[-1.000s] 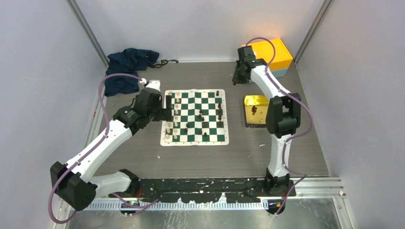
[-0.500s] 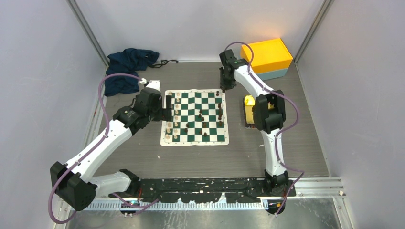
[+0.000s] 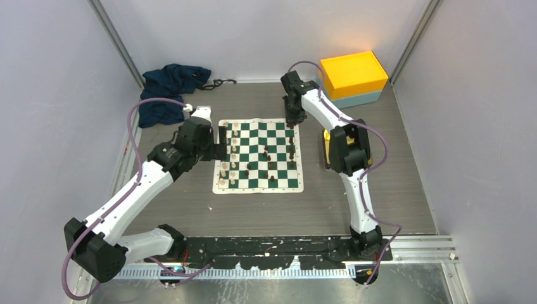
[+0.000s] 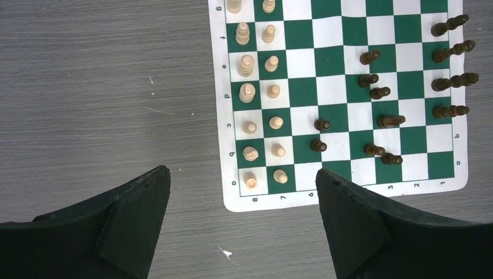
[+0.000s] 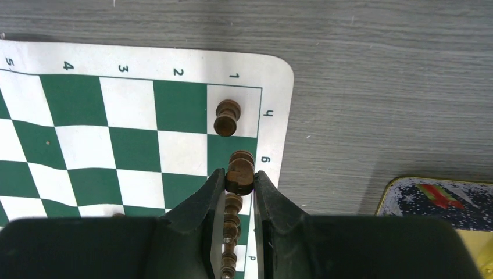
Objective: Set up the chess pieces on the board
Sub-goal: Place the chess piece on the chessboard.
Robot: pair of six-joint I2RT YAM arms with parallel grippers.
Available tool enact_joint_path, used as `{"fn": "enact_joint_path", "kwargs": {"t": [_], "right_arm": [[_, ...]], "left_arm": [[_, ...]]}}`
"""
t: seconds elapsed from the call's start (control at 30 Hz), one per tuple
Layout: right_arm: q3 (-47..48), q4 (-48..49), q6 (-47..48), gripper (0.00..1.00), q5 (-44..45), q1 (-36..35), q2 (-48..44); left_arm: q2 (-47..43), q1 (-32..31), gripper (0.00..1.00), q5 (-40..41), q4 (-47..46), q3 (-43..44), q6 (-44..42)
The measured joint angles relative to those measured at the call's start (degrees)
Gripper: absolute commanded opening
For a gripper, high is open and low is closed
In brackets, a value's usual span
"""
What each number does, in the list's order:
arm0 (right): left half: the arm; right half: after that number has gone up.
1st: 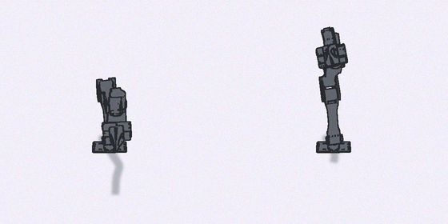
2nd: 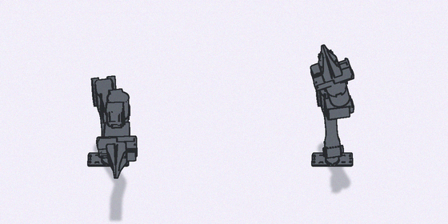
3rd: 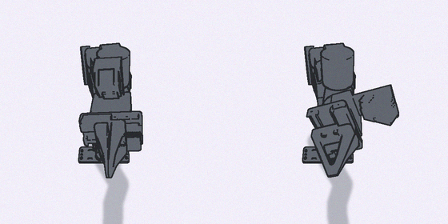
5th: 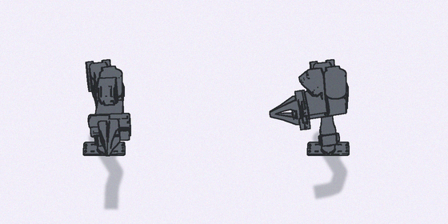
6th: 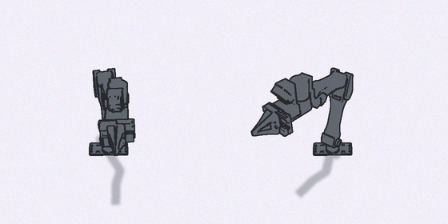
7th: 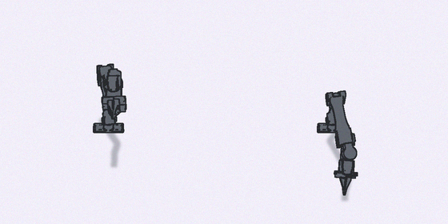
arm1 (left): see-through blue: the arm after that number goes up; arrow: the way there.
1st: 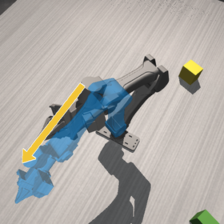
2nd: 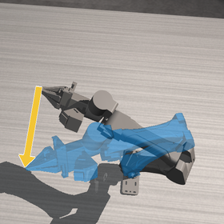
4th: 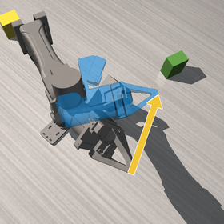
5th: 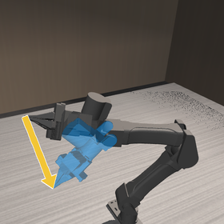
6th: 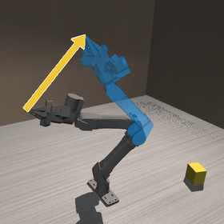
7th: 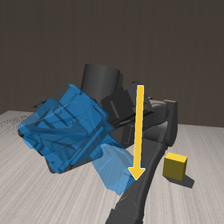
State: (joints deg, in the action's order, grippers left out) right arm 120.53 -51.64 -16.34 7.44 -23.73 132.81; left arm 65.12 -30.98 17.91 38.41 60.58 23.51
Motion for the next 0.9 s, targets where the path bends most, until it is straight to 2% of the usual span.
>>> {"fn": "enact_joint_path", "kwargs": {"t": [0.9], "right_arm": [[-3.1, 2.8, 0.2, 0.00, 0.2, -1.6, 1.4]], "left_arm": [[-0.3, 0.0, 0.96, 0.0, 0.0, -0.1, 0.0]]}}
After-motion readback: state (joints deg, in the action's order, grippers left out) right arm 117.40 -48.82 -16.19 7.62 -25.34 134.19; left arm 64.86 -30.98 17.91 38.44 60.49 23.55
